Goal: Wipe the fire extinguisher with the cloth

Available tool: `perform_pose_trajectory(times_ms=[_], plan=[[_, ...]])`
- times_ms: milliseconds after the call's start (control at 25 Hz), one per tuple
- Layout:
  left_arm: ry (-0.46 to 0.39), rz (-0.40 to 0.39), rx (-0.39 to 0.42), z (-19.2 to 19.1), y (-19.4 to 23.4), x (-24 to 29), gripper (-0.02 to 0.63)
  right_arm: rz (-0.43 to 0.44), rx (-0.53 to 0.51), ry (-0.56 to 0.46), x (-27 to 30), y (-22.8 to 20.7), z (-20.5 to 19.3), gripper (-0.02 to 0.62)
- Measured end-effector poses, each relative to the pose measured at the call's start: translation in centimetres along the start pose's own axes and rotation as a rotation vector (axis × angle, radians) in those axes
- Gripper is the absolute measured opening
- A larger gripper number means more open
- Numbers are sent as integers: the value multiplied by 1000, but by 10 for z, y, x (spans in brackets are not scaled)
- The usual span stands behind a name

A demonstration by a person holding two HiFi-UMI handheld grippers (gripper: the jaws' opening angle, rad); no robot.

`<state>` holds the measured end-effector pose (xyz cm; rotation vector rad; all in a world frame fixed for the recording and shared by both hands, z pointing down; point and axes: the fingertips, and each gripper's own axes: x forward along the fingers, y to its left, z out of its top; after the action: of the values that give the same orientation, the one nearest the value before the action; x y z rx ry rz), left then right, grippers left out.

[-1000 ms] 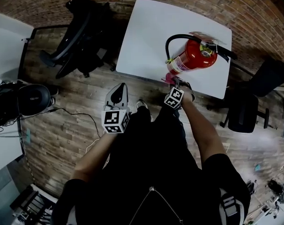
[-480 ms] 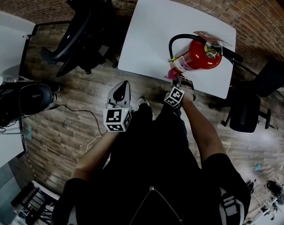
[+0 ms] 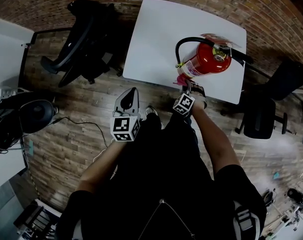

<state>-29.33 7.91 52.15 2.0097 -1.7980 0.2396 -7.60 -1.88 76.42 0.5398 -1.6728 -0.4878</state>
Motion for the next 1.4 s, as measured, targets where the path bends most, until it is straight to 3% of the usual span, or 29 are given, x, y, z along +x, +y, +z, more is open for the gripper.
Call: perform_pose_trajectory(times_ms=[1400], plan=[[-78,-77,-15,29,-17,-1,29,-104,-20,-3,-74,-50,10,101]])
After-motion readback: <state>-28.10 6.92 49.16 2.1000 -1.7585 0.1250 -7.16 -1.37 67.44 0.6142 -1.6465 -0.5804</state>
